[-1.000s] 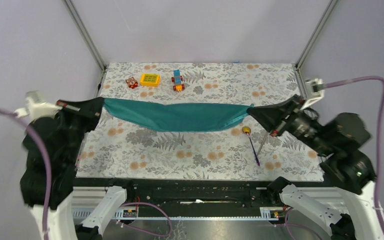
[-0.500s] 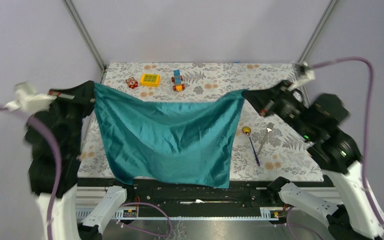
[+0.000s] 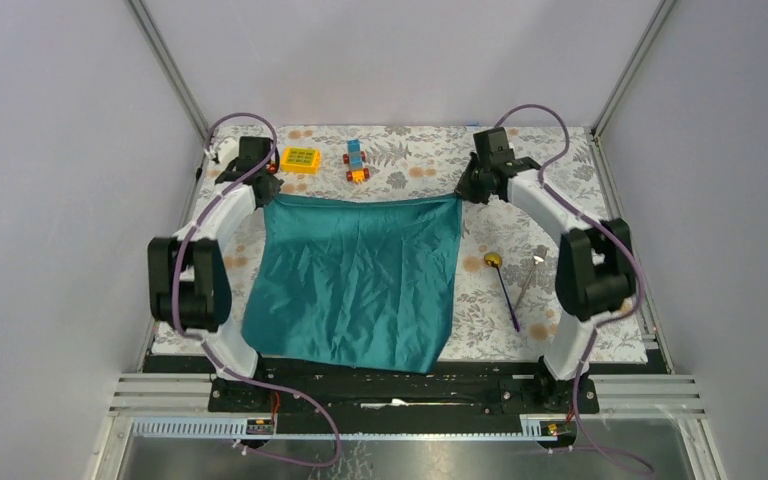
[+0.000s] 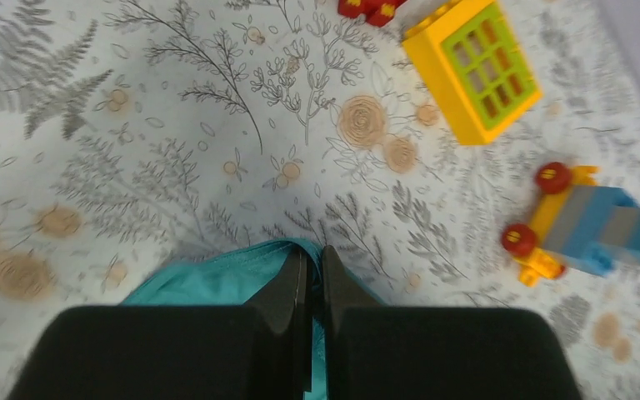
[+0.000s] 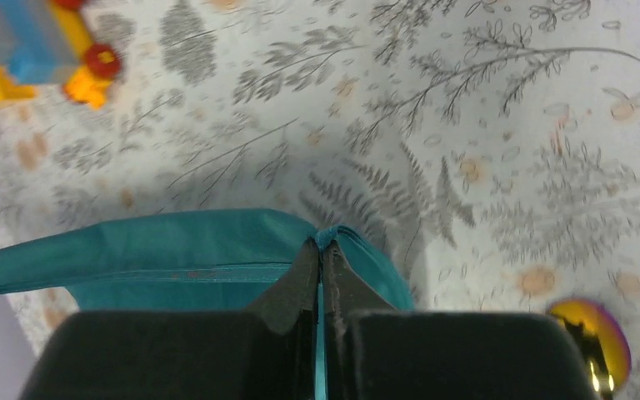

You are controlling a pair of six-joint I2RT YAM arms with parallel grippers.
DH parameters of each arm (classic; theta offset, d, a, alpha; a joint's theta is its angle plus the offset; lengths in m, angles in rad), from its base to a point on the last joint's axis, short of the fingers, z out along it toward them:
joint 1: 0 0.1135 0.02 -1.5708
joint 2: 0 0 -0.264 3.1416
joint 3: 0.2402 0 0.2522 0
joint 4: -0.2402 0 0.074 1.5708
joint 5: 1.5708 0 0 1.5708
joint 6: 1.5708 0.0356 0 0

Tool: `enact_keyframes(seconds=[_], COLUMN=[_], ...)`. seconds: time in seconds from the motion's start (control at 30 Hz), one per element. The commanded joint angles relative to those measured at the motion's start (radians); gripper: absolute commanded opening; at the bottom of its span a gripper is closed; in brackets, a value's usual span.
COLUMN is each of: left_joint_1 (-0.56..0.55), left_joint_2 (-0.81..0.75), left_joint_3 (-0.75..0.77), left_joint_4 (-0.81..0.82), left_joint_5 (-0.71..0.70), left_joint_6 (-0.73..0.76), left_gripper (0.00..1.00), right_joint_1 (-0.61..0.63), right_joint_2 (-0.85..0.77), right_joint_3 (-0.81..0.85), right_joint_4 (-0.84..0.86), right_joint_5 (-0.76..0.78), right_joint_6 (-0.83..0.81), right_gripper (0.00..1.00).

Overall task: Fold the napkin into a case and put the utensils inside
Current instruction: Flatten the napkin at the center of the board, then fold the napkin flat at the center of the board.

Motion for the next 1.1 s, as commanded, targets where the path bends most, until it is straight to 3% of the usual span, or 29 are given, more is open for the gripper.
enact_keyframes(seconds=[0.0,0.13,0.3,0.67,0.8,1.07], left_joint_1=[0.031,0.058,0.084,0.166,0.181,0.206], left_joint_2=[0.143,0.250,0.245,0.159,0.127,0.150], left_joint_3=[0.104,0.133,0.098,0.011,-0.049,-0.005], left_joint_4=[0.160,0.186,0.182,0.039,0.025,0.062], left_joint_5=[0.081,0.200,0.233,0.412,0.490,0.518], left_joint_6=[0.085,0.111,0.101,0.055,0.072,0.077], left_gripper=[0.00,0.00,0.00,0.00,0.00,0.00], right_joint_1=[-0.059,-0.066,-0.066,-0.066,-0.066,-0.076], right_joint_2=[0.166,0.285,0.326,0.249,0.185,0.316], right_joint_3=[0.150,0.218,0.234,0.203,0.138,0.332], right_joint_4=[0.062,0.092,0.131,0.035,0.070,0.031], right_joint_5=[-0.079,-0.153,-0.205,-0.203,-0.219,-0.156], right_joint_6=[-0.041,-0.080,-0.106,-0.141,-0.145,-0.195], right_gripper=[0.00,0.00,0.00,0.00,0.00,0.00])
